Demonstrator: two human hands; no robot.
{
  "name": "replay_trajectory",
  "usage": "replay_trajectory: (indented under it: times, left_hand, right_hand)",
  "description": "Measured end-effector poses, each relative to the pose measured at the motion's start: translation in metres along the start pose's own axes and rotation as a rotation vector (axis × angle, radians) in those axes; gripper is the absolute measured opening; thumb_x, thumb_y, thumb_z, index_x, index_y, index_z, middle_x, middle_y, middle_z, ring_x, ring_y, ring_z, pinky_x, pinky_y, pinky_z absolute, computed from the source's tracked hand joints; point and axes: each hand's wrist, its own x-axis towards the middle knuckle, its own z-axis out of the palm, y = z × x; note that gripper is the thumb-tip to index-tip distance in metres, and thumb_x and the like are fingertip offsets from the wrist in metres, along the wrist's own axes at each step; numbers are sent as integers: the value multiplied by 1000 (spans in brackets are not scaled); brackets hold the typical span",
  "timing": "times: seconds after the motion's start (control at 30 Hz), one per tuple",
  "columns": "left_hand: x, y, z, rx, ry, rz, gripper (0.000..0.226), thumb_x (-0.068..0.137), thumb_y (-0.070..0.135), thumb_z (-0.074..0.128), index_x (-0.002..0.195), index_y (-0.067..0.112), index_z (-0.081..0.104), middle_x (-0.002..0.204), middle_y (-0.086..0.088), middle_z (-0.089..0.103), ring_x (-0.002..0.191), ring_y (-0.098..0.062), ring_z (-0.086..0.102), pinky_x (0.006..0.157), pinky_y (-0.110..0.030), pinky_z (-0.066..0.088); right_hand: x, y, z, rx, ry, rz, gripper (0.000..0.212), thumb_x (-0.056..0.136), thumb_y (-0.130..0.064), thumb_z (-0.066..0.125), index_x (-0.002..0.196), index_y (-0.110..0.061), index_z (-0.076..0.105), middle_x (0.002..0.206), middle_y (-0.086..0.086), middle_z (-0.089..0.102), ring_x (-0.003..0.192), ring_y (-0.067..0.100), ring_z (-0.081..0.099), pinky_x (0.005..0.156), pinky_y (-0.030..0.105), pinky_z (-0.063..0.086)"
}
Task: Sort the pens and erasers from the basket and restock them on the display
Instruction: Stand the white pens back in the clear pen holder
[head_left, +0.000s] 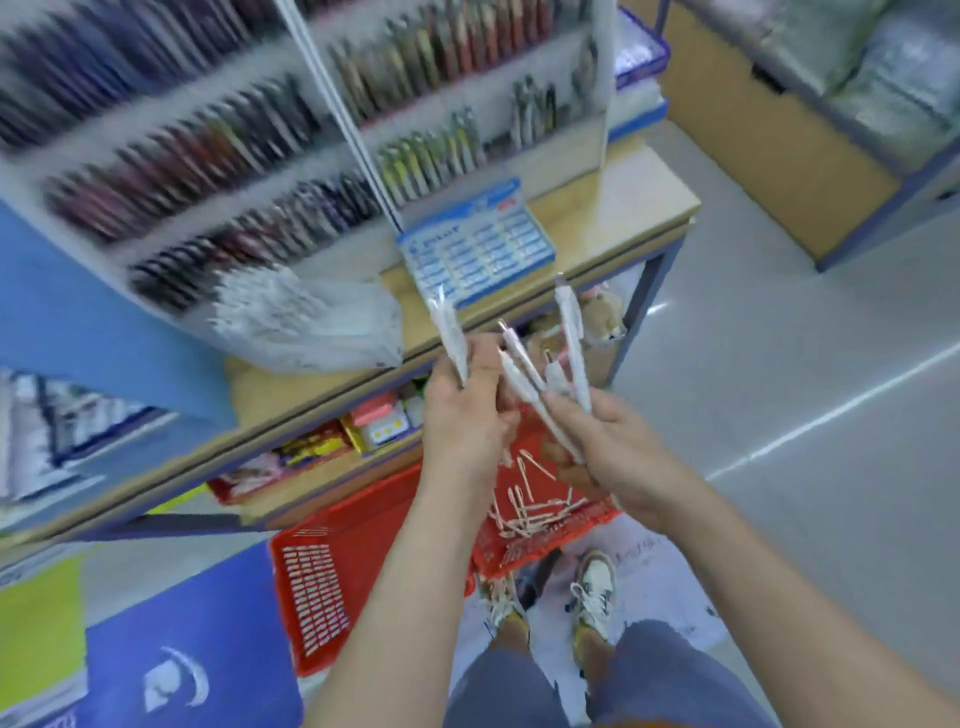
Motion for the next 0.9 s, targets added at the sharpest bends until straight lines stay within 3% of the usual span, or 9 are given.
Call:
replay_trajectory:
  times: [0.1,0.2,0.27,0.33,0.47,0.57,0.67,0.8,0.9]
  left_hand:
    - [-11,27,-8,-186,25,-54,28,102,30,37,87,11,51,55,-5,44,38,-9,31,41,-20,22]
    - [-12,48,-24,-258,60,-54,32,101,34,38,82,13,53,61,-5,52,56,-20,47,58,-34,39]
    - [-8,58,-37,-239,98,-7,36,101,34,38,78,15,58,66,-4,59,68,-22,56,75,-45,47]
    - [-4,66,-50,-146,115,50,44,101,36,37,67,25,62,68,-1,61,72,-25,58,77,-49,47]
    - [4,79,-78,128,71,10,37,96,55,34,87,25,55,72,-22,55,54,-34,52,47,-41,45]
    - [14,86,-99,271,15,-44,59,84,70,39,120,24,48,109,-33,58,89,-49,62,72,-59,52]
    - [27,95,-117,269,-95,-8,49,95,53,38,126,16,42,87,-26,62,57,-29,63,51,-38,54]
    - [45,129,-140,108,-48,61,9,98,17,47,101,12,54,77,-6,58,60,-15,55,50,-25,47]
    - [56,154,-161,147,-45,72,13,94,8,52,90,11,64,73,-6,59,56,-12,53,50,-21,46]
  right_hand:
    - [0,-21,28,63,-86,-49,41,100,-44,33,84,-14,57,45,-11,40,37,4,21,36,13,14]
    - [7,-35,52,42,-98,-189,35,97,-42,38,79,-24,62,49,-11,43,41,6,34,36,19,27]
    - [17,-40,68,-74,-96,-264,30,97,-45,43,96,-31,69,75,-4,68,66,13,60,54,28,50]
    - [23,-44,87,-151,-105,-248,40,93,-51,47,118,-24,63,99,14,71,77,32,64,57,42,52]
    - [36,-46,122,-10,-129,-213,21,99,-34,46,101,-21,62,60,6,57,49,21,51,40,22,32]
    - [41,-48,142,32,-115,-195,15,97,-27,48,89,-20,57,51,0,44,40,13,40,39,19,26]
    - [49,-55,153,-9,-86,-219,17,96,-25,50,83,-15,53,54,4,41,39,11,36,38,18,25]
    - [62,-64,153,-147,-97,-238,19,97,-25,52,82,-14,54,57,2,45,42,11,36,38,18,28]
    - [74,-66,148,-187,-109,-207,17,96,-24,53,84,-12,54,56,-3,50,46,11,38,40,19,29]
